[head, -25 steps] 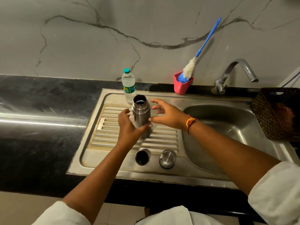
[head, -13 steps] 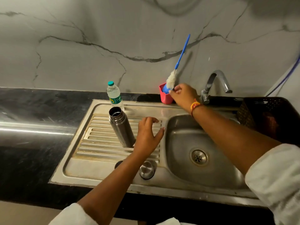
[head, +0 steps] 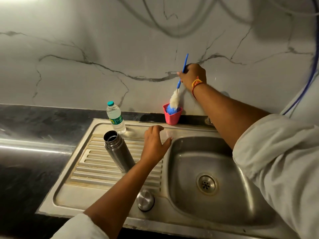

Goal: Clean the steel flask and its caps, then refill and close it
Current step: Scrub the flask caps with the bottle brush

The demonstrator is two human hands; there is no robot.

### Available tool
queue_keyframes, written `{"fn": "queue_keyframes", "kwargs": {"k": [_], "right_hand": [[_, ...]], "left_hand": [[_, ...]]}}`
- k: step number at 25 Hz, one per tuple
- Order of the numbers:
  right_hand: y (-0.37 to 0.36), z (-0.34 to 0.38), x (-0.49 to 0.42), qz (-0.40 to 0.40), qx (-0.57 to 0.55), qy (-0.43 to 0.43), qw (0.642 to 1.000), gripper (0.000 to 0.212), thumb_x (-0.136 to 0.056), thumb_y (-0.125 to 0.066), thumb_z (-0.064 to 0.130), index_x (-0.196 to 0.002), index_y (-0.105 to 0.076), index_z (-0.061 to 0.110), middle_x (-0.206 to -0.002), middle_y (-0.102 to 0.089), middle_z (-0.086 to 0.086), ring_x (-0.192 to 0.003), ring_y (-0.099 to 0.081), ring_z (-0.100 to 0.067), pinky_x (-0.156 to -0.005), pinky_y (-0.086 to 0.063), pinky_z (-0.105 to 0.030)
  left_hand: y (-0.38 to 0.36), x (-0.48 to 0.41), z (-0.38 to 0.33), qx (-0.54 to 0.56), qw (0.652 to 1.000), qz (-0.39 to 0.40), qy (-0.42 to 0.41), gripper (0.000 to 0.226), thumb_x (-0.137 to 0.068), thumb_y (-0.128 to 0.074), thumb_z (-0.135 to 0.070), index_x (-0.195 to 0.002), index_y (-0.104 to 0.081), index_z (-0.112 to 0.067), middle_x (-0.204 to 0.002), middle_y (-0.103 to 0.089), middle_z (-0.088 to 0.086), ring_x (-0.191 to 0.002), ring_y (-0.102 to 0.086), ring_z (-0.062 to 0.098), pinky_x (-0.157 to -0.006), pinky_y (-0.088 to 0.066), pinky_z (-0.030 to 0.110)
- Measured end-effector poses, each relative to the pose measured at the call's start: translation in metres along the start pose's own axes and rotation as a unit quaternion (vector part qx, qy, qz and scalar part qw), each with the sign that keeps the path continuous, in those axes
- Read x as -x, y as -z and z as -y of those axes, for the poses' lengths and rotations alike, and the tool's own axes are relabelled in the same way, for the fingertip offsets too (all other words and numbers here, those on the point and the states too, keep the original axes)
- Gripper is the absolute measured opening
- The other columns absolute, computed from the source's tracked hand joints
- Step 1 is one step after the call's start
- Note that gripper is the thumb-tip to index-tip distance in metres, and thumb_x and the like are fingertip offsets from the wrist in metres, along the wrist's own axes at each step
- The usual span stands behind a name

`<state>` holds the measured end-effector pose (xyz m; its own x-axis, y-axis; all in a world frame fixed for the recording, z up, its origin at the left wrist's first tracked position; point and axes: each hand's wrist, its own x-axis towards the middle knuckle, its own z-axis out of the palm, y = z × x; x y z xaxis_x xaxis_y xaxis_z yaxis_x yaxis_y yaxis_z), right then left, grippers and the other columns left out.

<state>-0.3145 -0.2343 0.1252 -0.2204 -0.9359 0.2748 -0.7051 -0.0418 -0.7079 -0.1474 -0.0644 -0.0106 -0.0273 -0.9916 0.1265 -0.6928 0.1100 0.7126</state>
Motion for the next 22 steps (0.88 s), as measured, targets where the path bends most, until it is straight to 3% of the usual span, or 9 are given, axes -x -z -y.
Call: {"fn": "queue_keyframes", "kwargs": {"k": [11, 22], "right_hand": [[0.023, 0.037, -0.006, -0.059, -0.086, 0.066, 0.992, 0.025, -0.087, -0.071, 0.028, -0.083, -0.07, 0.004, -0.07, -0.072, -0.003, -0.063, -0.071, -0.009, -0.072, -0.06, -0.033], [0.038, 0.044, 0.018, -0.053, -0.104, 0.097, 0.988, 0.018, -0.09, -0.069, 0.023, -0.093, -0.071, 0.005, -0.079, -0.073, -0.004, -0.069, -0.072, -0.011, -0.072, -0.061, -0.026]], "left_hand": [[0.004, -0.017, 0.002, -0.012, 1.0, -0.008, -0.028, 0.055, -0.094, -0.071, -0.036, -0.138, -0.049, -0.011, -0.142, -0.049, 0.008, -0.133, -0.042, 0.023, -0.111, -0.038, 0.035], [0.012, -0.013, 0.001, -0.008, 0.999, -0.001, -0.041, 0.057, -0.094, -0.071, -0.037, -0.141, -0.047, -0.013, -0.144, -0.047, 0.006, -0.134, -0.04, 0.021, -0.113, -0.038, 0.035]]}}
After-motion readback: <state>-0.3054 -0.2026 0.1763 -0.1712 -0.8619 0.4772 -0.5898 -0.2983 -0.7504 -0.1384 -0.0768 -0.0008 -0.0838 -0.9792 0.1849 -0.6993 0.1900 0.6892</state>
